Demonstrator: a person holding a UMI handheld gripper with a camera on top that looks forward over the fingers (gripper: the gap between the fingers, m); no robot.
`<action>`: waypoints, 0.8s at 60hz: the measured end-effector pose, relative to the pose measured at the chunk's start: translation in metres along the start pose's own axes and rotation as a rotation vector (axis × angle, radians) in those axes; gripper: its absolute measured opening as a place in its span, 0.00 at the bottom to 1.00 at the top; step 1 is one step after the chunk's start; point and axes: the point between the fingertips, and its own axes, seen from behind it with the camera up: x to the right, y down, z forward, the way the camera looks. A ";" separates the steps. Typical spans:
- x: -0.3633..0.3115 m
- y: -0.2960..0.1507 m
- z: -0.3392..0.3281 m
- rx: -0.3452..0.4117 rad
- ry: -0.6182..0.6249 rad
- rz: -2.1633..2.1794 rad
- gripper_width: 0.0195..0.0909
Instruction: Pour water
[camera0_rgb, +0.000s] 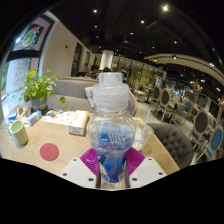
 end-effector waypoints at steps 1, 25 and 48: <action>-0.002 -0.007 -0.002 0.007 0.009 -0.020 0.18; -0.138 -0.196 -0.040 0.217 0.321 -0.924 0.17; -0.260 -0.170 0.002 0.162 0.460 -1.845 0.17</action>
